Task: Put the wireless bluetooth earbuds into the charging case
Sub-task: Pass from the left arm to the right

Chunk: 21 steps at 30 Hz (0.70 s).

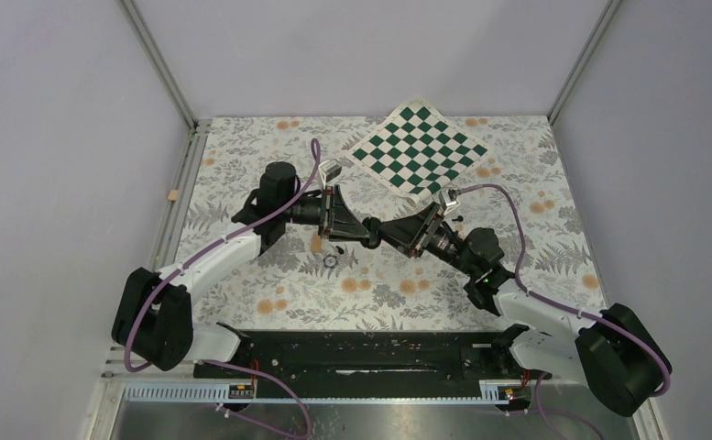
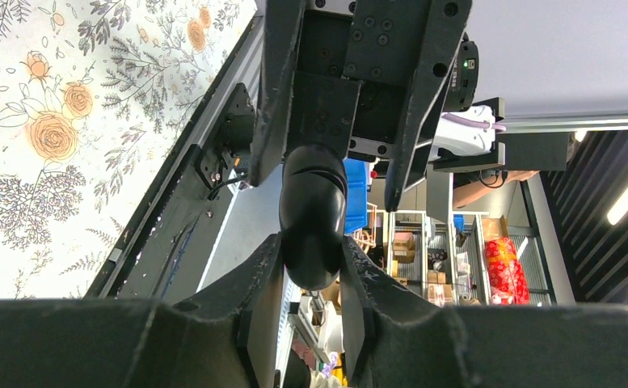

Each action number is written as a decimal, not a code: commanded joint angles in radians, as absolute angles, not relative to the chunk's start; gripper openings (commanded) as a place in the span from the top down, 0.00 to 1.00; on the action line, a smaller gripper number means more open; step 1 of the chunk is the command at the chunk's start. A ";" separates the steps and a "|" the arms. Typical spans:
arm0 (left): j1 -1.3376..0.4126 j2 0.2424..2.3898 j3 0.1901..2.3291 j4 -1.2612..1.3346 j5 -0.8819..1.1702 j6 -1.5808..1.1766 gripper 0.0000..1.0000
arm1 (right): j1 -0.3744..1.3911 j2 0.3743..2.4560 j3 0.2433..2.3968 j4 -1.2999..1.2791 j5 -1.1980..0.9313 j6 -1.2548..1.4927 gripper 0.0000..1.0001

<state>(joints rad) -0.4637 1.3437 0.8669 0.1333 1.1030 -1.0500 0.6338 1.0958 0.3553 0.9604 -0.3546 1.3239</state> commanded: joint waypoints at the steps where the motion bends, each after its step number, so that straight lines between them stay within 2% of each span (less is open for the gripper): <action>1: -0.465 1.328 0.867 0.213 1.131 -1.067 1.00 | 0.632 1.099 0.365 1.077 -0.408 1.345 0.34; 4: -0.465 1.333 0.870 0.215 1.131 -1.070 1.00 | 0.631 1.119 0.362 1.115 -0.414 1.367 0.43; 9: -0.464 1.331 0.867 0.232 1.129 -1.084 1.00 | 0.632 1.180 0.368 1.183 -0.436 1.399 0.44; 13: -0.465 1.325 0.865 0.237 1.128 -1.086 1.00 | 0.632 1.214 0.371 1.221 -0.438 1.417 0.50; 19: -0.465 1.322 0.866 0.231 1.120 -1.082 1.00 | 0.632 1.240 0.371 1.251 -0.431 1.432 0.85; 20: -0.464 1.322 0.868 0.226 1.118 -1.077 0.97 | 0.632 1.241 0.371 1.249 -0.431 1.435 0.92; 21: -0.465 1.321 0.871 0.220 1.118 -1.073 0.83 | 0.632 1.242 0.371 1.244 -0.431 1.434 0.97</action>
<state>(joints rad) -0.4614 1.3434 0.8635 0.1810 1.1030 -1.0821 0.6338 1.2339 0.3557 1.1690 -0.4149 1.4300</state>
